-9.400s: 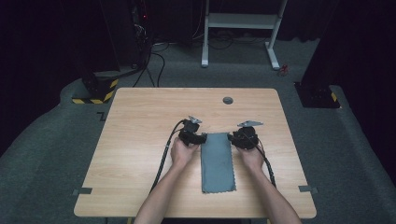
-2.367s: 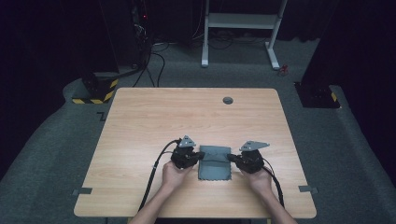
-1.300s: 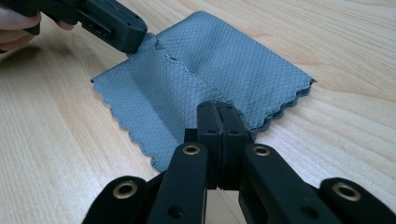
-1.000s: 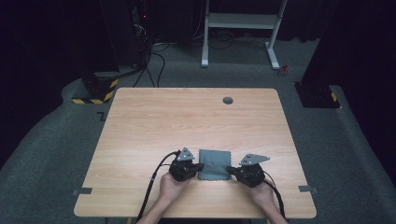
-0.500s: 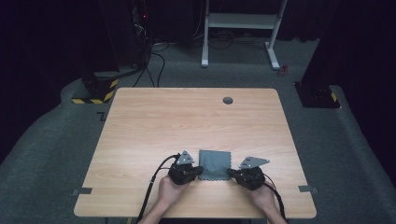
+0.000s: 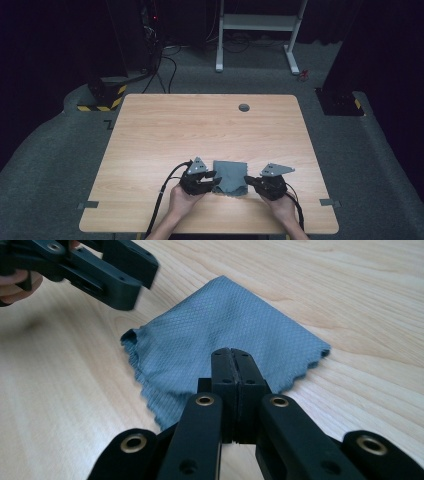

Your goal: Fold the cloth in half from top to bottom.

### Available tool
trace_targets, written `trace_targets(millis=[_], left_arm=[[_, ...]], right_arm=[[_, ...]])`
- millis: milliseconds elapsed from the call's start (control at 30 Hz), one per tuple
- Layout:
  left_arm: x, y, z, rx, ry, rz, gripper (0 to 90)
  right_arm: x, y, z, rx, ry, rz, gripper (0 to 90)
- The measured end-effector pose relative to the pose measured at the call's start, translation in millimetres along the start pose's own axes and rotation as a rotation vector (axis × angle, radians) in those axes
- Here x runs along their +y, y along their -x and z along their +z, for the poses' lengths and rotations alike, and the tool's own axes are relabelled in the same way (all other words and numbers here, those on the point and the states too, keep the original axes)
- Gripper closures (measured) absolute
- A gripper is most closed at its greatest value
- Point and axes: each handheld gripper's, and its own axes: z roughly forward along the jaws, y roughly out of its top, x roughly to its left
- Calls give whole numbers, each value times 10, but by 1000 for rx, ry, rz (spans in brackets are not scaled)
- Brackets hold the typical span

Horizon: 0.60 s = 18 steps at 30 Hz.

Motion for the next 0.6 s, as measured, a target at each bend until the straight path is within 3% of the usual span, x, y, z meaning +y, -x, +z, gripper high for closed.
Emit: trace_targets(millis=[233, 400, 600], left_arm=[[-55, -6, 176, 10, -93, 12, 625], [-138, 33, 126, 16, -115, 32, 617], [-259, 86, 78, 38, -136, 81, 603]], right_arm=[[20, -51, 234, 11, -57, 8, 890], [-61, -113, 238, 12, -80, -16, 848], [-212, -203, 185, -28, -102, -72, 787]])
